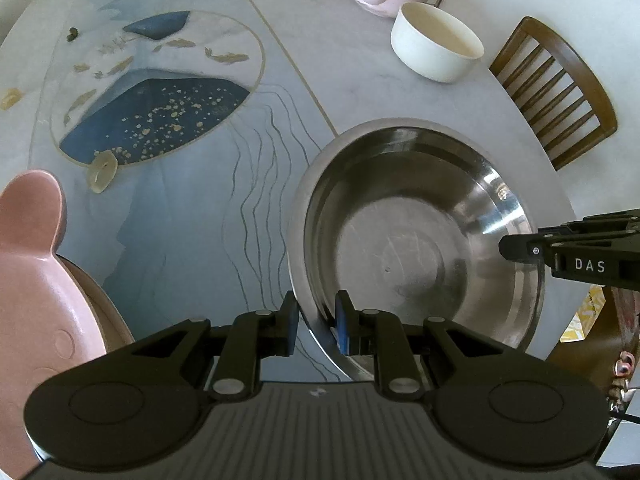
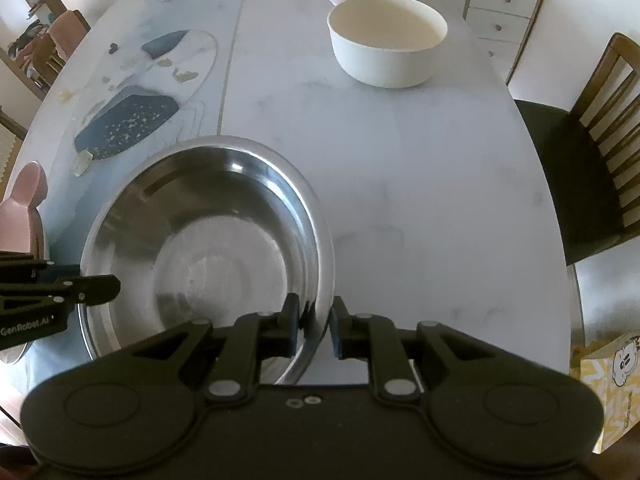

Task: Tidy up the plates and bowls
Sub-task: 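Carry the steel bowl with both grippers over the plate stack and lower it, then open both grippers to release the steel bowl, then move both grippers to the pink-handled steel pot and close them on its rim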

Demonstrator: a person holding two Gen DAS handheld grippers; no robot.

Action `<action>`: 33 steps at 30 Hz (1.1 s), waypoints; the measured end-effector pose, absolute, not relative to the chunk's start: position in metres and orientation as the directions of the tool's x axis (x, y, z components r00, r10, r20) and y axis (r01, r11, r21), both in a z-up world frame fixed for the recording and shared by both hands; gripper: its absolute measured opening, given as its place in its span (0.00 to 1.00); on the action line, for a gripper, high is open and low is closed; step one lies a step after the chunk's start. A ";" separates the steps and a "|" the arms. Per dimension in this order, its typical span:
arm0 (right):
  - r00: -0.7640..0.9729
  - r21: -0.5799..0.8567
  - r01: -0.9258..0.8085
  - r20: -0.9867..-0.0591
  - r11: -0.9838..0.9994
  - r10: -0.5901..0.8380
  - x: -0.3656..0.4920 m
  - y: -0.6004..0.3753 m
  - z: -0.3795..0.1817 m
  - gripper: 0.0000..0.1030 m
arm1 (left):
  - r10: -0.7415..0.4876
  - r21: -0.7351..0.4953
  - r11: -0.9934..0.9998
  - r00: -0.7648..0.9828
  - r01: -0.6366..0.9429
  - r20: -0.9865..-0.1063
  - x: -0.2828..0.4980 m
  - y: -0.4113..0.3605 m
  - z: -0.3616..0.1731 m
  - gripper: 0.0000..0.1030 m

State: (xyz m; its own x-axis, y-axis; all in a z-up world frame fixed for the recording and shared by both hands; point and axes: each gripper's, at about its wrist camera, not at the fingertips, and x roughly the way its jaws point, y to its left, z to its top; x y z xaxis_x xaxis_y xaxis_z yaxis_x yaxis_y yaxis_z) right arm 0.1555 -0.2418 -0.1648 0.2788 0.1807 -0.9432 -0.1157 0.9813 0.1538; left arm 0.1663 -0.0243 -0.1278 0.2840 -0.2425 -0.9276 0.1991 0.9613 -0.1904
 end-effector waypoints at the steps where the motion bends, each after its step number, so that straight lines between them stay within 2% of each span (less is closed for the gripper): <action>1: 0.277 0.152 -0.115 -0.944 0.982 0.179 0.155 -0.242 -0.165 0.20 | -0.246 -0.195 0.961 0.284 0.199 -0.927 0.166 -0.024 -0.127 0.18; 7: 0.280 0.161 -0.133 -0.940 0.978 0.193 0.152 -0.240 -0.159 0.30 | -0.255 -0.199 0.960 0.322 0.199 -0.912 0.165 -0.019 -0.120 0.18; 18: 0.365 0.161 -0.124 -0.910 0.979 0.196 0.154 -0.250 -0.130 0.38 | -0.279 -0.205 0.956 0.419 0.211 -0.864 0.167 -0.011 -0.088 0.20; 20: 0.386 0.162 -0.123 -0.901 0.979 0.198 0.156 -0.254 -0.123 0.40 | -0.287 -0.211 0.954 0.441 0.215 -0.850 0.169 -0.012 -0.080 0.23; 21: 0.395 0.165 -0.123 -0.896 0.979 0.201 0.159 -0.254 -0.119 0.41 | -0.292 -0.213 0.953 0.452 0.217 -0.843 0.171 -0.012 -0.076 0.28; 23: 0.414 0.164 -0.128 -0.888 0.978 0.203 0.163 -0.256 -0.111 0.44 | -0.298 -0.217 0.952 0.478 0.217 -0.826 0.174 -0.014 -0.068 0.43; 24: 0.421 0.162 -0.131 -0.884 0.978 0.203 0.166 -0.257 -0.107 0.45 | -0.300 -0.220 0.952 0.497 0.214 -0.814 0.176 -0.015 -0.063 0.59; 25: 0.427 0.161 -0.135 -0.881 0.978 0.205 0.169 -0.258 -0.104 0.46 | -0.296 -0.219 0.954 0.522 0.206 -0.800 0.179 -0.016 -0.058 0.65; 29: 0.453 0.150 -0.151 -0.868 0.977 0.203 0.180 -0.262 -0.091 0.49 | -0.292 -0.214 0.956 0.556 0.202 -0.778 0.193 -0.024 -0.044 0.65; 33: 0.479 0.138 -0.163 -0.854 0.977 0.201 0.195 -0.266 -0.080 0.56 | -0.282 -0.208 0.959 0.581 0.192 -0.764 0.212 -0.033 -0.033 0.65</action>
State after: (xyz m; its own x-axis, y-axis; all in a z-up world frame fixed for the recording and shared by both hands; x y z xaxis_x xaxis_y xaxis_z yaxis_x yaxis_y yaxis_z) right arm 0.1948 -0.2656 -0.0797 0.4794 0.2011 -0.8543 -0.1634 0.9768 0.1383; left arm 0.2119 -0.0326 -0.0333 0.5806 -0.2815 -0.7640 0.1918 0.9592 -0.2077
